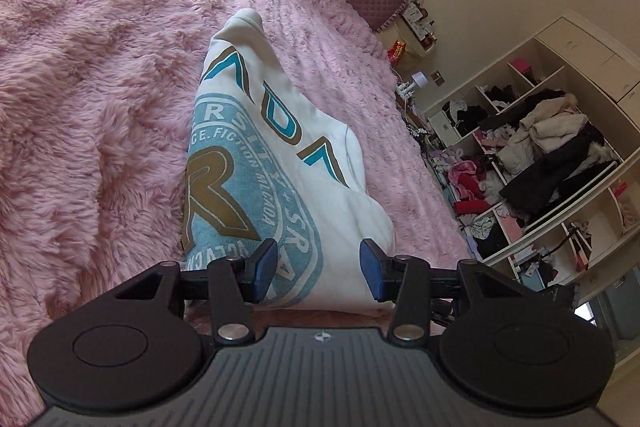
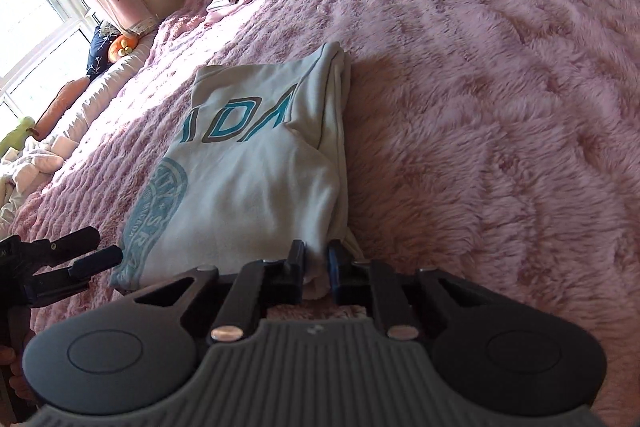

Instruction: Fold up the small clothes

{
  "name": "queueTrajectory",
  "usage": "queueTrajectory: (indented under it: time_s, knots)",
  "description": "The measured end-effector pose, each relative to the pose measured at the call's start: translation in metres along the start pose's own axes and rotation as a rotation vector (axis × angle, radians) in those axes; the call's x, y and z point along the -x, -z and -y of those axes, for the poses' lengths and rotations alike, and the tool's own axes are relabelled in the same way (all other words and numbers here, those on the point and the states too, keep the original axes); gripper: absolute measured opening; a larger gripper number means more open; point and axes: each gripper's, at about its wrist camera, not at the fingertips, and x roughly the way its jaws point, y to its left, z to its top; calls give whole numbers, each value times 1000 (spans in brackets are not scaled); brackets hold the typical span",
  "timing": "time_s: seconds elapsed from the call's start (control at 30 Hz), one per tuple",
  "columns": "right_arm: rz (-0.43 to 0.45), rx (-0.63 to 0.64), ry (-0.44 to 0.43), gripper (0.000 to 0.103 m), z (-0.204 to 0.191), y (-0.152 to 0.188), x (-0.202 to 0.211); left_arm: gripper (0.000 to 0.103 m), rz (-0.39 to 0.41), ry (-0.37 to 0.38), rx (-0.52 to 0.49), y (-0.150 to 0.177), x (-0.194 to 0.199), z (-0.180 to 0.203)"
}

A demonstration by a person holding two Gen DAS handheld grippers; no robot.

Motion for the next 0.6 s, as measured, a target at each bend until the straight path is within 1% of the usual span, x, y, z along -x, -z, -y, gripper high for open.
queueTrajectory:
  time_s: [0.03,0.1,0.13,0.17,0.27,0.33,0.37,0.4,0.43,0.5,0.53,0.57,0.6]
  knots:
    - [8,-3,6,5,-1,-2,3,52,-26,-23,1,1,-5,-4]
    - [17,-12,20,5,-1,-3,7,50,-53,-65,2,3,-12,-12]
    - [6,-22,30,4,1,-4,5,49,-68,-70,7,7,-17,-18]
    - [-5,-28,38,4,4,-2,2,42,-67,-76,12,9,-19,-22]
    - [-39,-43,57,4,12,8,-12,39,-67,-63,50,10,-20,-32]
    - [-29,-88,40,10,16,10,-11,39,-62,-58,59,7,-17,-31]
    - [-12,-100,40,18,16,8,-7,40,-58,-66,44,5,-14,-26]
    - [19,-103,39,19,13,4,1,42,-53,-81,21,4,-11,-19]
    - [59,-89,32,19,8,1,8,46,-43,-102,-17,2,-8,-9]
    - [131,-39,11,19,-5,-10,19,50,-21,-144,-84,-1,-4,9]
    - [150,-12,-9,19,-12,-15,20,57,-8,-182,-116,-4,-3,19]
    - [157,11,-27,19,-18,-20,19,59,2,-219,-140,-6,-4,27]
    - [159,33,-41,19,-26,-26,15,59,5,-241,-155,-8,-5,32]
